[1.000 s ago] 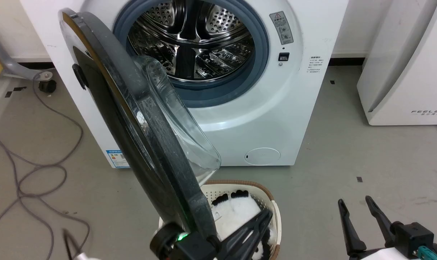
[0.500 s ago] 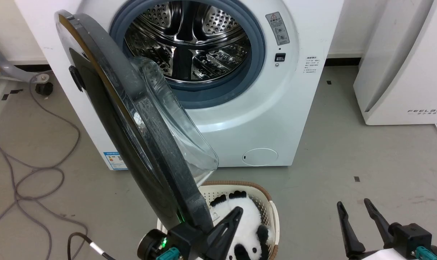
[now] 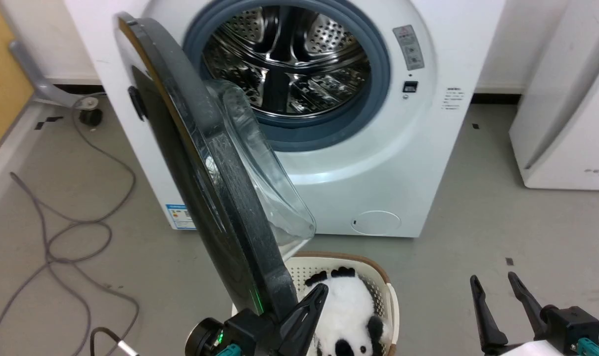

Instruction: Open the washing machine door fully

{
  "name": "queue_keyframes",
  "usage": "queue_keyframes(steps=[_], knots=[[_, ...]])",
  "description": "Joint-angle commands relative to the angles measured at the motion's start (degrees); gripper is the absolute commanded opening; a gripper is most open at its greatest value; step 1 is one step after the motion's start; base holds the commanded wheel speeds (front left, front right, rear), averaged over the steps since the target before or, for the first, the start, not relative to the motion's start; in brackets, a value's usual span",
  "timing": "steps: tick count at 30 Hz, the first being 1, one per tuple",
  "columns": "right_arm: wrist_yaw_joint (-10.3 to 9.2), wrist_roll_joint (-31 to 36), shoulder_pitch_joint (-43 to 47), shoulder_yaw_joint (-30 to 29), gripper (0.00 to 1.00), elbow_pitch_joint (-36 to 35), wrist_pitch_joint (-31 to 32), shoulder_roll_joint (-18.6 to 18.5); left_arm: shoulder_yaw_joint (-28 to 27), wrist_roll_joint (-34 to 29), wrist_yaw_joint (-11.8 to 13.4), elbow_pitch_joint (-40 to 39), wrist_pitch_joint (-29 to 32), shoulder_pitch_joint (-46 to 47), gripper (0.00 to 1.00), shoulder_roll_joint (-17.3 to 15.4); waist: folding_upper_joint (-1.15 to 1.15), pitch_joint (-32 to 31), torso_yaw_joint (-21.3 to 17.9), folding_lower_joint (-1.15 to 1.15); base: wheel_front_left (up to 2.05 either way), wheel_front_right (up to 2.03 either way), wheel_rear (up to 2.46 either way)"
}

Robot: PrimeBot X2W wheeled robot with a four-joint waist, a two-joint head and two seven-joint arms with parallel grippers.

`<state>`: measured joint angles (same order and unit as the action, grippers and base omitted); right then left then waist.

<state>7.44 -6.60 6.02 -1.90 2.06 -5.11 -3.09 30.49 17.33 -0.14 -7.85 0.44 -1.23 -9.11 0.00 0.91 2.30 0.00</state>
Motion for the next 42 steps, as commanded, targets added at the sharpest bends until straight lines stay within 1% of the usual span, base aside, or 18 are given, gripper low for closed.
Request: queue_keyframes(steps=[1,4,8,16,23,27,33,36,42], knots=[[0.05,0.6,1.2,-0.4,1.0,-0.7,0.3,0.2,-0.9,0.2,0.8,0.0,-0.6,-0.8,0.0,-0.4,0.0,-0.6,1.2,0.0,0.0,0.0,0.0],[0.05,1.0,1.5,-0.6,1.0,-1.5,0.7,0.2,-1.5,0.3,1.9,-1.2,-1.4,-1.9,0.0,-0.2,0.0,-0.8,2.3,0.0,0.0,0.0,0.0],[0.05,1.2,1.8,-0.7,1.0,-2.8,0.9,0.2,-2.9,0.6,4.1,-3.4,-2.5,-4.2,0.0,-0.1,0.0,-0.8,4.0,0.0,0.0,0.0,0.0],[0.05,1.4,3.1,-1.7,1.0,-6.2,1.6,0.2,-6.5,0.9,7.7,-7.3,-3.4,-6.8,0.0,-1.2,0.0,-0.6,9.0,0.0,0.0,0.0,0.0],[0.05,2.8,3.2,-2.3,1.0,-9.9,2.9,0.2,-12.8,2.6,11.0,-8.5,-5.0,-7.9,0.0,-2.4,0.0,0.2,12.0,0.0,0.0,0.0,0.0],[0.05,3.1,2.9,-2.0,1.0,-11.5,3.3,0.2,-17.6,4.5,12.0,-7.2,-6.7,-7.5,0.0,-3.4,0.0,0.9,12.9,0.0,0.0,0.0,0.0],[0.05,3.3,2.2,-1.3,1.0,-13.4,4.2,0.2,-25.9,7.8,12.3,-2.7,-9.9,-4.8,0.0,-6.2,0.0,2.6,13.4,0.0,0.0,0.0,0.0],[0.05,3.5,1.5,-0.6,1.0,-14.0,4.6,0.2,-29.7,10.6,11.4,1.3,-11.7,-2.4,0.0,-7.0,0.0,3.6,13.2,0.0,0.0,0.0,0.0],[0.05,3.9,0.7,-0.5,1.0,-14.2,5.2,0.2,-35.7,13.4,9.6,10.4,-14.4,2.8,0.0,-8.6,0.0,5.0,12.6,0.0,0.0,0.0,0.0]])
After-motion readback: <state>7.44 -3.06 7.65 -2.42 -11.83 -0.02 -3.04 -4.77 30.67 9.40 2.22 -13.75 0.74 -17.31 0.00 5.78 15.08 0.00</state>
